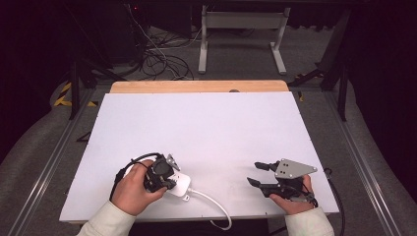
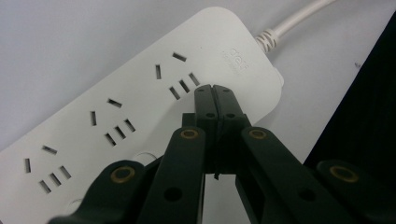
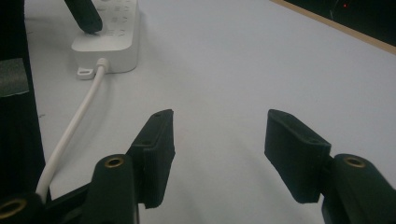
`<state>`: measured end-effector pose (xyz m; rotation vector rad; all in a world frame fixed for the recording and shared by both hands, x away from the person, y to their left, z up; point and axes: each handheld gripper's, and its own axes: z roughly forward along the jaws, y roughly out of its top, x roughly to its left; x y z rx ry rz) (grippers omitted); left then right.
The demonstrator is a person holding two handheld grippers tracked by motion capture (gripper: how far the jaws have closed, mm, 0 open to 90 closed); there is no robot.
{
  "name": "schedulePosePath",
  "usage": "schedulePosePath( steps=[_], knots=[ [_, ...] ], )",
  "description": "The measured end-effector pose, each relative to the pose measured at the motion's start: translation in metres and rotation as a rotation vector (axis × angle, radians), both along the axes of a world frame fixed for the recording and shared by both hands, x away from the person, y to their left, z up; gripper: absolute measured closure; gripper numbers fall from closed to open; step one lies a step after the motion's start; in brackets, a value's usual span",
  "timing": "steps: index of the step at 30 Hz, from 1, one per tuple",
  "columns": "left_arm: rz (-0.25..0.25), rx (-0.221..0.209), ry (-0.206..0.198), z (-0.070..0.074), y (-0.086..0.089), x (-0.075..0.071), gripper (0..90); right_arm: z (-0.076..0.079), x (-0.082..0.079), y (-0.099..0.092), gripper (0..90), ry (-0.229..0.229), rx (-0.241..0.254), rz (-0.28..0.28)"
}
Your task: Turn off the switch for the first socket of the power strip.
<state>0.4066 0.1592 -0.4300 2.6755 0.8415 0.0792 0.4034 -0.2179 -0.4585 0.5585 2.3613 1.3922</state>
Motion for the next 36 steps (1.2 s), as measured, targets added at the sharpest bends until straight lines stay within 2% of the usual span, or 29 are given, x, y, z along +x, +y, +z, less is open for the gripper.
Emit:
schedulePosePath(
  steps=[16,21,36],
  knots=[
    [0.011,-0.014,-0.003,-0.0012,0.0022,-0.0006,90.0,-0.0002,-0.0003,0.0004,42.8,0.003,-0.002,0.001],
    [0.012,-0.001,-0.019,-0.0012,-0.0001,-0.0030,90.0,-0.0004,-0.0004,0.0007,42.8,0.004,-0.002,0.000],
    [0.028,-0.020,-0.014,-0.0021,0.0022,-0.0020,90.0,-0.0009,-0.0005,0.0013,42.8,0.010,-0.002,-0.001]
  ],
)
